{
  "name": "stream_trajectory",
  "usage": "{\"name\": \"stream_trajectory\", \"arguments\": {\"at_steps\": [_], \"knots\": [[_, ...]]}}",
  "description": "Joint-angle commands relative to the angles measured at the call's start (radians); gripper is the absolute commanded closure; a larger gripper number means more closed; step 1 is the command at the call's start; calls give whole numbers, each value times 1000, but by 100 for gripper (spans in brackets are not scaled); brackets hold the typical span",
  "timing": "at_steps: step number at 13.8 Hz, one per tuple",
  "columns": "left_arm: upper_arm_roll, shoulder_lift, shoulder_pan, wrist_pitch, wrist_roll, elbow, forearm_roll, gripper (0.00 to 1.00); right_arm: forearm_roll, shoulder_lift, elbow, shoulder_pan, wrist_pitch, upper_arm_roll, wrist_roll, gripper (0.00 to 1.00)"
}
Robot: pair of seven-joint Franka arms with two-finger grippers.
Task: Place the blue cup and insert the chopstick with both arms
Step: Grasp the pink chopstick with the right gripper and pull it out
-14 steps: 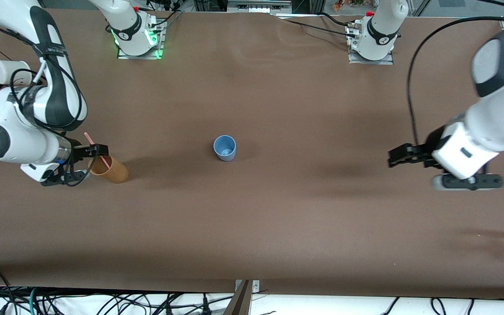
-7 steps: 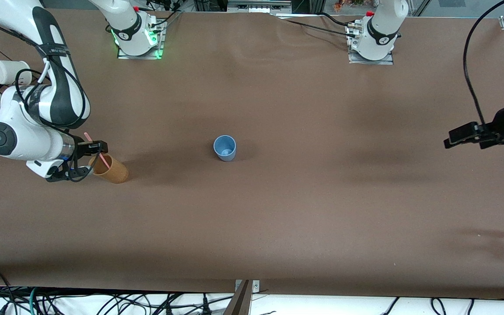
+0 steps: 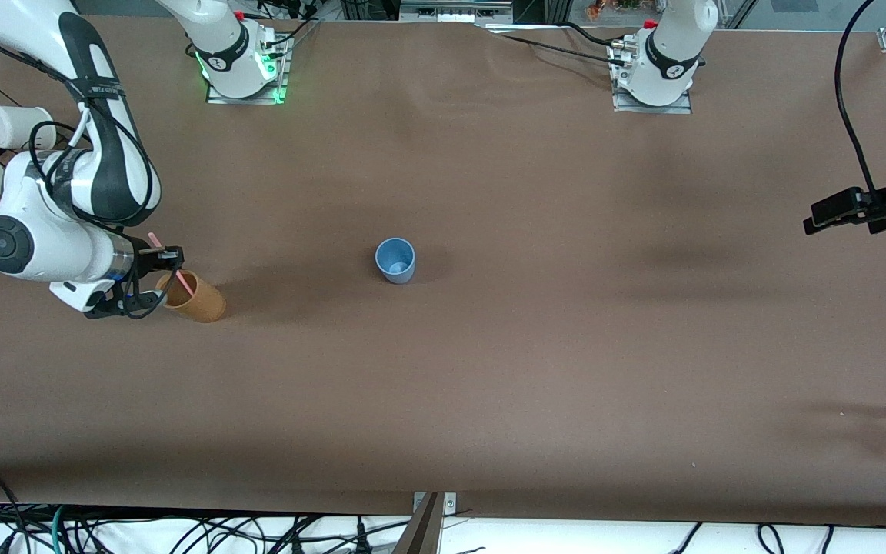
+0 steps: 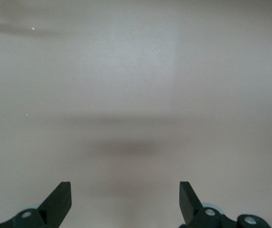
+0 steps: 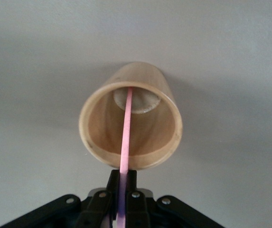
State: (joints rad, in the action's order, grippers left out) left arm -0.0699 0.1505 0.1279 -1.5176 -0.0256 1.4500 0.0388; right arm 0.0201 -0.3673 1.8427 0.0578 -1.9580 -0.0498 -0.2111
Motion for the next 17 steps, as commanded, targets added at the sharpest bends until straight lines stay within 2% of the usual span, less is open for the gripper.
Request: {"name": "stream_trajectory", "arguments": {"at_steps": [1,5,8,10,12,15,17], "knots": [[-10,-63,-14,37,-37,43,-23,0,-8,36,-28,11,59,4,-8,100],[-10,-66,-14,40,-76,44,-37,0,-9,36,-216,42,302,2,-2,100],[-11,-97,-14,31,-68,101,-40,0,-8,39,-363,45,535,2,4,100],[-11,-85,-14,27,-68,93,-40,0,3,41,-431,57,632,7,63,100],[-11,-68,-14,27,-74,86,-37,0,15,39,-467,127,662,5,165,100],[-11,-63,-14,27,-77,81,-37,0,87,30,-482,232,643,24,327,100],[-11,-57,-14,27,-77,69,-31,0,188,24,-487,276,598,25,441,100]]}}
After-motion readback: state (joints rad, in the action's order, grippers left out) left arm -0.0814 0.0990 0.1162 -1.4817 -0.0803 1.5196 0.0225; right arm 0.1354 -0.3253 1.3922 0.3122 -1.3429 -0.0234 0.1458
